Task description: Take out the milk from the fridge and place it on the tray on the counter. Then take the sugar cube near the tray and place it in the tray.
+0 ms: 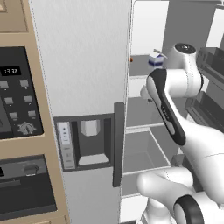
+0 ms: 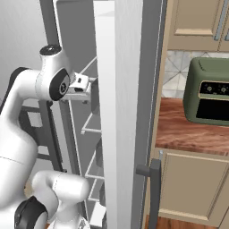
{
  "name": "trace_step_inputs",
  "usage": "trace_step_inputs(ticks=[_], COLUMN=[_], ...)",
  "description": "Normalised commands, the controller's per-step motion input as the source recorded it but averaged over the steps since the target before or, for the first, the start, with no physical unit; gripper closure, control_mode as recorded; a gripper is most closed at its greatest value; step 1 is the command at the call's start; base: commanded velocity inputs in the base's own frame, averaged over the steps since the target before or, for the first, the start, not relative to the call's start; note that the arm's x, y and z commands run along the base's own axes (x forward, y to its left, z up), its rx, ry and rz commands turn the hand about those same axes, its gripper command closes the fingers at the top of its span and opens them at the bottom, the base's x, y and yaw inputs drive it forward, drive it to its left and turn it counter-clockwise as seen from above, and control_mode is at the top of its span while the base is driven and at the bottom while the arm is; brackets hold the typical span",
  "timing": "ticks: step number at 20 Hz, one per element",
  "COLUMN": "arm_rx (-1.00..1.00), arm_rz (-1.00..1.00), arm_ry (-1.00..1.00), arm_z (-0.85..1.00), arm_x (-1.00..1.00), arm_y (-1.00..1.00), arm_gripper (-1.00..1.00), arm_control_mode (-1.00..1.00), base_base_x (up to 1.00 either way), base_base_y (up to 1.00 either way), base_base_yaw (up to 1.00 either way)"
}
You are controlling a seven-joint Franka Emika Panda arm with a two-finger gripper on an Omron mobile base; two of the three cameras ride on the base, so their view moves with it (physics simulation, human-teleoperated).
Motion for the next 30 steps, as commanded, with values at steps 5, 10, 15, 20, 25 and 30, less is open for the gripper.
trace_step_inputs(ticks=[5,10,15,20,25,30], arm_rx=[-0.02,-0.03,-0.11,-0.14,0.0,0.0], arm_rz=[0.0,0.0,0.0,0.0,0.03,0.09], arm_ry=[-0.14,-0.09,-0.13,-0.14,-0.01,-0.01], arm_z=[0.52,0.61,0.52,0.34,0.03,0.04], arm_x=[-0.01,0.01,-0.01,0.0,0.0,0.07], arm_y=[-0.33,-0.25,-0.09,-0.17,-0.37,-0.39], arm_gripper=[-1.0,-1.0,-1.0,-1.0,-1.0,-1.0], arm_control_mode=[-1.0,-1.0,-1.0,-1.0,-1.0,-1.0], base_base_x=[0.0,0.0,0.0,0.0,0.0,0.0], base_base_y=[0.0,0.0,0.0,0.0,0.0,0.0], base_base_yaw=[0.0,0.0,0.0,0.0,0.0,0.0])
